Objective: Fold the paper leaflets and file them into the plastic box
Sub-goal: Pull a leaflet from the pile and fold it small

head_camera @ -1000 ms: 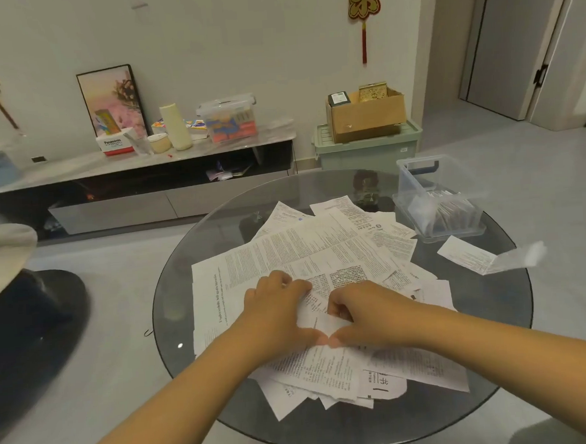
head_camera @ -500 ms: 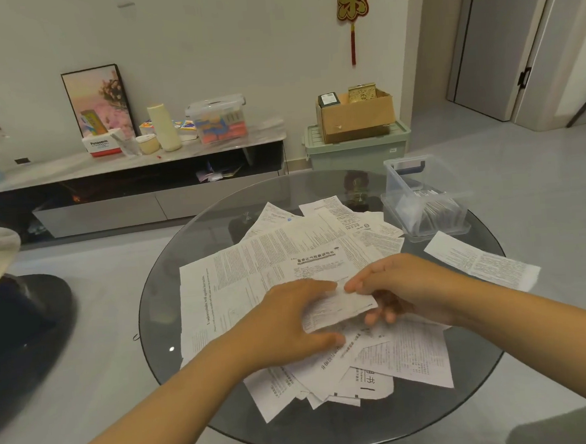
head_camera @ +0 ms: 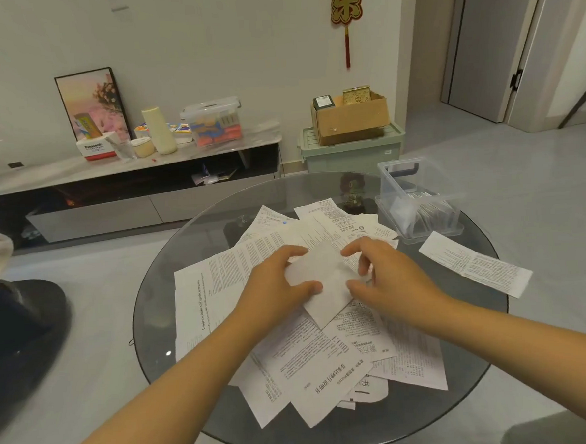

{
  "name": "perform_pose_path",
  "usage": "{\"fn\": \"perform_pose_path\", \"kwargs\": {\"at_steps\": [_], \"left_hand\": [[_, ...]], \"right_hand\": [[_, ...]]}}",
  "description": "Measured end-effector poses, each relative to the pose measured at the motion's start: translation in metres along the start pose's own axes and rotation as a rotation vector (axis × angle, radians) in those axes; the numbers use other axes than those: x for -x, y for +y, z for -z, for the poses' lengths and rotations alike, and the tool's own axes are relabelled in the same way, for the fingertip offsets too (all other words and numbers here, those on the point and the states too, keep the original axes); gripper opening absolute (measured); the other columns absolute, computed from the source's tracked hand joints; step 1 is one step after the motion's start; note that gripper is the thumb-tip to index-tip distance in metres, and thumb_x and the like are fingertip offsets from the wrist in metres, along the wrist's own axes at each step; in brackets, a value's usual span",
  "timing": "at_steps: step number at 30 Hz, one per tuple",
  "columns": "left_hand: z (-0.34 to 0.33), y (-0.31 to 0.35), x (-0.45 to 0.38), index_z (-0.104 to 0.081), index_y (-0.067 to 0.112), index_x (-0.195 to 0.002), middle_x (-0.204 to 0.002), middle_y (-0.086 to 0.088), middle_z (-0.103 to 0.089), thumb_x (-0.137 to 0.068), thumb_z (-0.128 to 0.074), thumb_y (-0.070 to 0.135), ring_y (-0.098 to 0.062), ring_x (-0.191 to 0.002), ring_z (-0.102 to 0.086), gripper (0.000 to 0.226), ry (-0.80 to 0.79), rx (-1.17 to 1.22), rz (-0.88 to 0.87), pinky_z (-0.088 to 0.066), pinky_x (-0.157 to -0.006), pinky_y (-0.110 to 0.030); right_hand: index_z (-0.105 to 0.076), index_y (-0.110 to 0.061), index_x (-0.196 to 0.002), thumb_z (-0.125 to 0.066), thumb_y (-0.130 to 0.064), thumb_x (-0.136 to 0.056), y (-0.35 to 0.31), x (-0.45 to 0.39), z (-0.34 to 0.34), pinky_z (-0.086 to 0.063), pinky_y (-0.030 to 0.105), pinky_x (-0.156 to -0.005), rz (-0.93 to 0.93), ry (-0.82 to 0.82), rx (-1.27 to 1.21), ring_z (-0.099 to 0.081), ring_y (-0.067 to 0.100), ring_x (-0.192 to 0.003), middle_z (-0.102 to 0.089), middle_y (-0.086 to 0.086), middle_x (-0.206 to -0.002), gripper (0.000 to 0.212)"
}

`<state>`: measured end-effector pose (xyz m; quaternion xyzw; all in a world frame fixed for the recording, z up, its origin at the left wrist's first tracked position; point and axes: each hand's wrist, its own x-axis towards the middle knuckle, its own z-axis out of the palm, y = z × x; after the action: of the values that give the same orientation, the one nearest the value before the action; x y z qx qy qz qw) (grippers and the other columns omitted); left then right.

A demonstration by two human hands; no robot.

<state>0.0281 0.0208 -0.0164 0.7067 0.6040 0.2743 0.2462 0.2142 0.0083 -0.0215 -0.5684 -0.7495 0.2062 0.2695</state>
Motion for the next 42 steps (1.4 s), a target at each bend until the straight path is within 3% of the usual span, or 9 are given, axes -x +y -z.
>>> {"fn": "perform_pose_path", "kwargs": {"at_steps": [4,9,13,17,25,30,36,39,42], "left_hand": [[-0.007,-0.002,-0.005,-0.030,0.034,-0.142,-0.126,0.009,-0.044,-0.076,-0.076,0.033,-0.010,-0.109,-0.049,0.080,-0.025,-0.120,-0.063,-0.043,-0.092,-0.026],[-0.009,-0.006,-0.003,-0.056,0.033,-0.122,-0.131,0.010,-0.039,-0.080,-0.067,0.049,-0.011,-0.126,-0.032,0.047,-0.077,-0.409,-0.228,-0.019,-0.106,-0.029],[-0.016,-0.003,0.004,-0.049,0.031,-0.130,-0.127,0.007,-0.045,-0.082,-0.052,0.064,-0.013,-0.122,-0.037,0.058,-0.245,-0.608,-0.270,-0.022,-0.103,-0.033],[-0.015,-0.001,0.006,-0.052,0.026,-0.128,-0.122,0.005,-0.054,-0.089,-0.048,0.052,-0.014,-0.112,-0.046,0.047,-0.246,-0.615,-0.306,-0.038,-0.097,-0.032],[-0.009,0.006,0.006,-0.068,0.020,-0.100,-0.096,0.005,-0.066,-0.097,-0.042,0.029,-0.012,-0.084,-0.058,0.027,-0.195,-0.380,-0.274,-0.049,-0.077,-0.033],[-0.009,0.004,0.004,-0.064,0.029,-0.093,-0.090,0.012,-0.064,-0.095,-0.047,0.025,-0.004,-0.080,-0.056,0.017,-0.148,-0.143,-0.174,-0.045,-0.069,-0.023],[-0.010,-0.003,0.001,-0.052,0.029,-0.126,-0.122,0.009,-0.055,-0.092,-0.056,0.020,-0.009,-0.112,-0.051,0.036,-0.171,-0.217,-0.116,-0.041,-0.099,-0.027],[-0.010,-0.008,-0.002,-0.049,0.029,-0.130,-0.127,0.006,-0.049,-0.090,-0.061,0.022,-0.009,-0.113,-0.050,0.042,-0.195,-0.281,-0.084,-0.041,-0.100,-0.027],[-0.009,-0.011,-0.005,-0.055,0.029,-0.126,-0.125,0.006,-0.050,-0.089,-0.064,0.027,-0.012,-0.113,-0.049,0.038,-0.224,-0.343,-0.091,-0.042,-0.099,-0.029]], "right_hand": [[-0.047,-0.032,-0.129,-0.058,-0.026,-0.087,0.004,-0.005,-0.009,-0.042,0.028,-0.092,0.131,-0.029,0.147,-0.042,0.010,-0.111,-0.041,-0.009,-0.123,0.043],[-0.052,-0.030,-0.131,-0.051,-0.037,-0.093,0.010,-0.010,-0.014,-0.022,0.028,-0.104,0.186,-0.195,0.373,-0.029,0.011,-0.130,-0.046,-0.013,-0.137,0.039],[-0.050,-0.030,-0.133,-0.048,-0.038,-0.093,0.013,-0.013,-0.011,-0.018,0.030,-0.106,0.223,-0.243,0.429,-0.028,0.010,-0.131,-0.047,-0.014,-0.137,0.040],[-0.049,-0.029,-0.133,-0.049,-0.033,-0.090,0.016,-0.012,-0.010,-0.015,0.027,-0.103,0.280,-0.237,0.436,-0.027,0.010,-0.128,-0.048,-0.014,-0.133,0.043],[-0.064,-0.023,-0.101,-0.043,-0.029,-0.094,0.015,-0.011,-0.008,-0.025,0.023,-0.090,0.317,-0.084,0.443,-0.042,0.011,-0.106,-0.060,-0.009,-0.102,0.023],[-0.050,-0.020,-0.084,-0.044,-0.031,-0.090,0.009,-0.008,-0.005,-0.031,0.031,-0.065,0.195,-0.035,0.317,-0.048,0.021,-0.081,-0.056,0.002,-0.082,0.014],[-0.047,-0.026,-0.115,-0.049,-0.036,-0.093,0.011,-0.013,-0.007,-0.037,0.028,-0.069,0.123,-0.094,0.264,-0.046,0.013,-0.085,-0.051,-0.007,-0.091,0.024],[-0.043,-0.032,-0.128,-0.056,-0.038,-0.090,0.015,-0.014,-0.009,-0.038,0.025,-0.081,0.122,-0.119,0.276,-0.045,0.011,-0.102,-0.048,-0.009,-0.110,0.040],[-0.053,-0.033,-0.121,-0.059,-0.039,-0.089,0.016,-0.015,-0.013,-0.035,0.022,-0.084,0.174,-0.090,0.333,-0.040,0.012,-0.111,-0.045,-0.008,-0.118,0.033]]}}
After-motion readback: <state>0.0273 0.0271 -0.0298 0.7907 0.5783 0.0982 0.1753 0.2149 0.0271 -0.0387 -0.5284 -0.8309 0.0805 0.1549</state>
